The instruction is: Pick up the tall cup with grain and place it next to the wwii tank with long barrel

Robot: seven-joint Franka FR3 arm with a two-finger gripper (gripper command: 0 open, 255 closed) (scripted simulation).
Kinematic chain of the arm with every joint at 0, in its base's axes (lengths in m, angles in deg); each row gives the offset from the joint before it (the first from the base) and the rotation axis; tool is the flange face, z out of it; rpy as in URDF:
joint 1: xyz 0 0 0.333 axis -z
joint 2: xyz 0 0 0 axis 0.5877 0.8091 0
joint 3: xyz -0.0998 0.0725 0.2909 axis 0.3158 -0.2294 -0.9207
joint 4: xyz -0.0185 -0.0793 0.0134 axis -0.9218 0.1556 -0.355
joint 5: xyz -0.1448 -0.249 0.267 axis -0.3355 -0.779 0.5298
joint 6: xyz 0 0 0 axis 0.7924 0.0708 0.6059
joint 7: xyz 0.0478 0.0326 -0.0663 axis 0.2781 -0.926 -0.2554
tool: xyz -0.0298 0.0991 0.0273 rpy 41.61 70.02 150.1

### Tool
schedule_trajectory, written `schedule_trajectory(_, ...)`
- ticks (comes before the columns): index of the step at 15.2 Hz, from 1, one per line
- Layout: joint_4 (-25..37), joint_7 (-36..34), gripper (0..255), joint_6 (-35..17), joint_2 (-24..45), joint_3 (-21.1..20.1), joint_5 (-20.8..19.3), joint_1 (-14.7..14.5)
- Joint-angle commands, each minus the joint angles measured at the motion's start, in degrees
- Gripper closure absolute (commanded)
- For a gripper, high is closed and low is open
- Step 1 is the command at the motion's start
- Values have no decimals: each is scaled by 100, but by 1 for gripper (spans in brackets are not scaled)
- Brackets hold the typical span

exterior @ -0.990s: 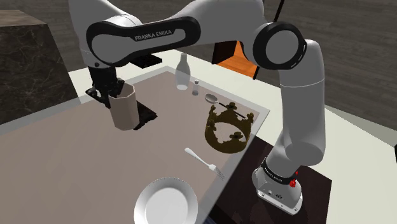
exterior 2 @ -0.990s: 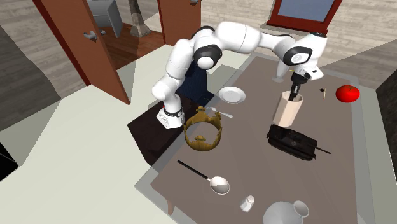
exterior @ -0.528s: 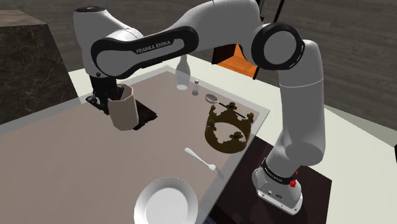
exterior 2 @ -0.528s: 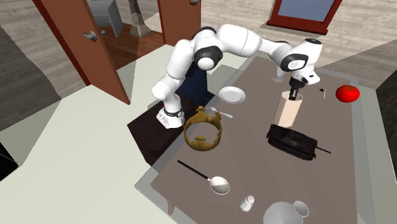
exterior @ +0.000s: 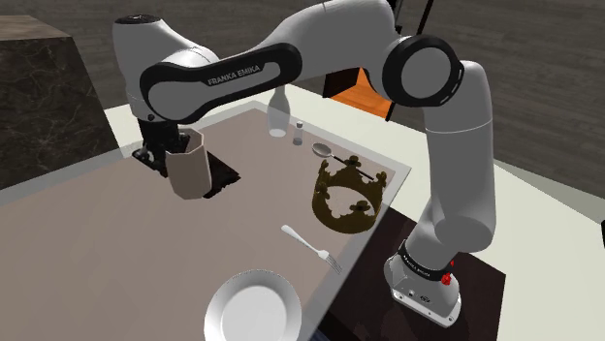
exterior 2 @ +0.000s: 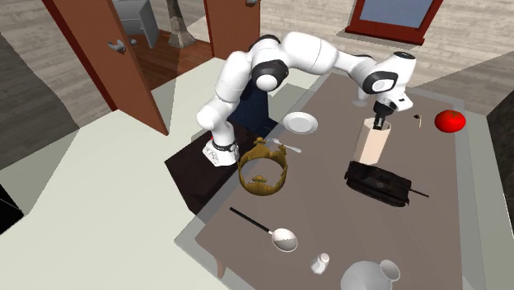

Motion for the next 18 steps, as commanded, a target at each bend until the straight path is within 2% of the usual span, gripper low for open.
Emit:
schedule_trajectory(1, -75, 8, 255, 87, 85, 59, -4, 47)
schedule_trajectory(2, -40, 24, 0, 90, 118, 69, -12, 49)
schedule_trajectory(6, -221, -15, 0, 10, 24, 52, 6, 68)
schedule_trajectory(11, 341, 99, 0, 690, -130, 5, 128, 25)
schedule_trajectory(18, 341, 99, 0, 690, -130, 5, 128, 25)
